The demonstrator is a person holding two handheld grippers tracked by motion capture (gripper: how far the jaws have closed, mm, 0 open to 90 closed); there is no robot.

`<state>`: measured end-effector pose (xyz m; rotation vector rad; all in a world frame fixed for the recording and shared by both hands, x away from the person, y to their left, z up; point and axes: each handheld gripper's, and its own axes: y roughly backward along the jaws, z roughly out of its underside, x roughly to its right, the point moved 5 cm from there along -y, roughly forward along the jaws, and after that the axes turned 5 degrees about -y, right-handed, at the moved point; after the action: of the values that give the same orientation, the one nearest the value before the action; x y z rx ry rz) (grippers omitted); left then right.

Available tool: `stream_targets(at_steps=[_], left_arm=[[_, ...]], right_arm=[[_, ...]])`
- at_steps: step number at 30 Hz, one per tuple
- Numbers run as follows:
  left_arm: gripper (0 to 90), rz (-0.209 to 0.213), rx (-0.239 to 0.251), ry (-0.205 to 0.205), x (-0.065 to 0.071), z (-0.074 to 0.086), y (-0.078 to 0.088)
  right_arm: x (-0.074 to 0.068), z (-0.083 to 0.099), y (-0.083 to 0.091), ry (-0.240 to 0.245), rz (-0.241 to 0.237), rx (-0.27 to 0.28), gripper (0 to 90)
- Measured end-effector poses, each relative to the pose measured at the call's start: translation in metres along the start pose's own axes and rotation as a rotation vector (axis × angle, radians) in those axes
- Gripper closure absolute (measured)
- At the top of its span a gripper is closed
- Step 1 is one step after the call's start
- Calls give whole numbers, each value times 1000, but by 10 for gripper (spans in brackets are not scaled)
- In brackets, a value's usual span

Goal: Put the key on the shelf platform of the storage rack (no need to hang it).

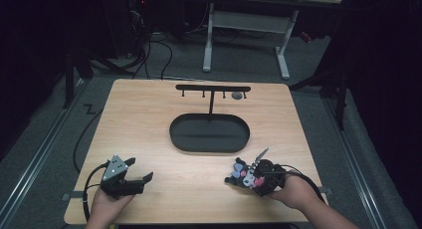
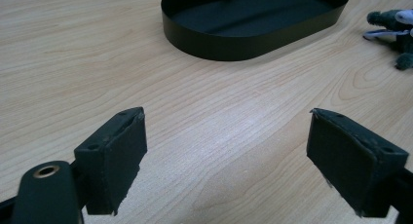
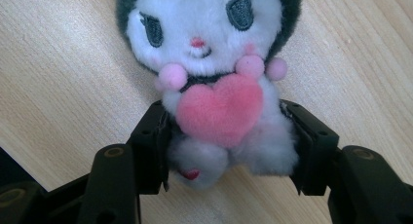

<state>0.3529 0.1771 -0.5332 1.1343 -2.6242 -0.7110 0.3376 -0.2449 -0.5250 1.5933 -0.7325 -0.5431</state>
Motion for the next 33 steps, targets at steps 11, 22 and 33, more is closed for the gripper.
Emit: stream_targets(at_steps=[11,22,33], left_arm=[[153,-2,0,-3,0,0,1],[151,-8,8,4,-1,0,3],[151,-7,10,5,-1,0,2]], right_arm=[[-1,-2,8,-18,-23,9,472],[3,-6,24,-55,-10,29,473],[11,-19,44,-85,-11,74,474]])
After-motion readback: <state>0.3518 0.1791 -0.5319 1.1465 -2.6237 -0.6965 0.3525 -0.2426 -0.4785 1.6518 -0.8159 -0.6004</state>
